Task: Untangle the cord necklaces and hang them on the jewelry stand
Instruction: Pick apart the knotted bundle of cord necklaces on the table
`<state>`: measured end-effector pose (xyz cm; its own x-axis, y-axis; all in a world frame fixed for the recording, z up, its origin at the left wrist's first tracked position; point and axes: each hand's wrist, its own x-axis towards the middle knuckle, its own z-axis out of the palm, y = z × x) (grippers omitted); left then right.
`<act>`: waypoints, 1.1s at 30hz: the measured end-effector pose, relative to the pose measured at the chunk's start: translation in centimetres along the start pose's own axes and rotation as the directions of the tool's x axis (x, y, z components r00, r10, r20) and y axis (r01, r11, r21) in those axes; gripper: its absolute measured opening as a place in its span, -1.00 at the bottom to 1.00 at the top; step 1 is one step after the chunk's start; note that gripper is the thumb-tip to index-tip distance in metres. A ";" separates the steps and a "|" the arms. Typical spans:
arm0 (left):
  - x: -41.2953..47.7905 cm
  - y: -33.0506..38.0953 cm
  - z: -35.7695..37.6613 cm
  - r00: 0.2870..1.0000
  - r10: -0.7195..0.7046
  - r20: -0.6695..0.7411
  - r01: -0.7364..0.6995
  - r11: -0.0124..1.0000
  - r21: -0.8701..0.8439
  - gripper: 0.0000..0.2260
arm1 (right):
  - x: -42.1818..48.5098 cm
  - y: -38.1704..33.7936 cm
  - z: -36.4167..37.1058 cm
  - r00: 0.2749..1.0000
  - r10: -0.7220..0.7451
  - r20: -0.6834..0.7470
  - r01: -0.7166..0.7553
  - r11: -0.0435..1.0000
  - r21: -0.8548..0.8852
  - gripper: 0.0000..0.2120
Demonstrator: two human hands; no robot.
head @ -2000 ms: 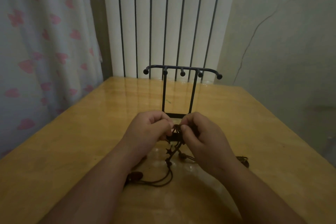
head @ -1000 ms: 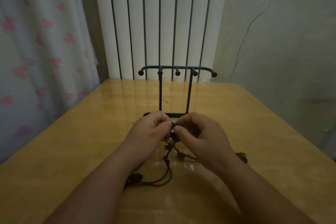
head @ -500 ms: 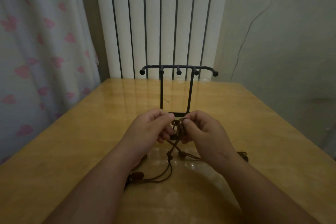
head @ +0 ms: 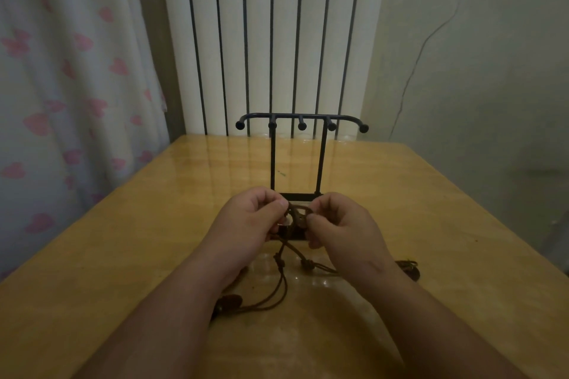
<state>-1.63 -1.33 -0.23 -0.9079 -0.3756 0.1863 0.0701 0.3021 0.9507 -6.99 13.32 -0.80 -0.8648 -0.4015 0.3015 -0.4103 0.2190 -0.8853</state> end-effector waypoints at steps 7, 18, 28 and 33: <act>-0.3 0.0 0.2 0.997 0.071 0.036 -0.076 0.983 0.164 -0.90 | 0.3 0.3 -0.2 0.998 -0.035 0.047 0.036 0.999 -0.007 -0.91; -0.3 0.3 0.4 0.993 -0.117 -0.006 0.117 0.993 0.021 -0.84 | 0.2 -0.2 -0.2 1.000 0.007 -0.012 -0.009 0.990 -0.139 -0.90; -0.4 0.6 0.3 0.999 -0.046 -0.008 0.046 0.998 -0.038 -0.98 | 0.1 -0.8 -0.4 0.991 0.125 0.040 -0.131 0.965 0.228 -0.81; -0.4 0.6 0.2 0.999 0.029 -0.026 -0.029 0.999 0.036 -0.89 | 0.2 -0.8 -0.7 0.973 0.183 0.144 -0.220 0.922 0.317 -0.81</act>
<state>-1.29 -0.77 0.24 -0.8945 -0.3888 0.2205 0.0810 0.3441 0.9354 -7.04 13.69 0.18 -0.8745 -0.4783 0.0803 -0.0958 0.0081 -0.9954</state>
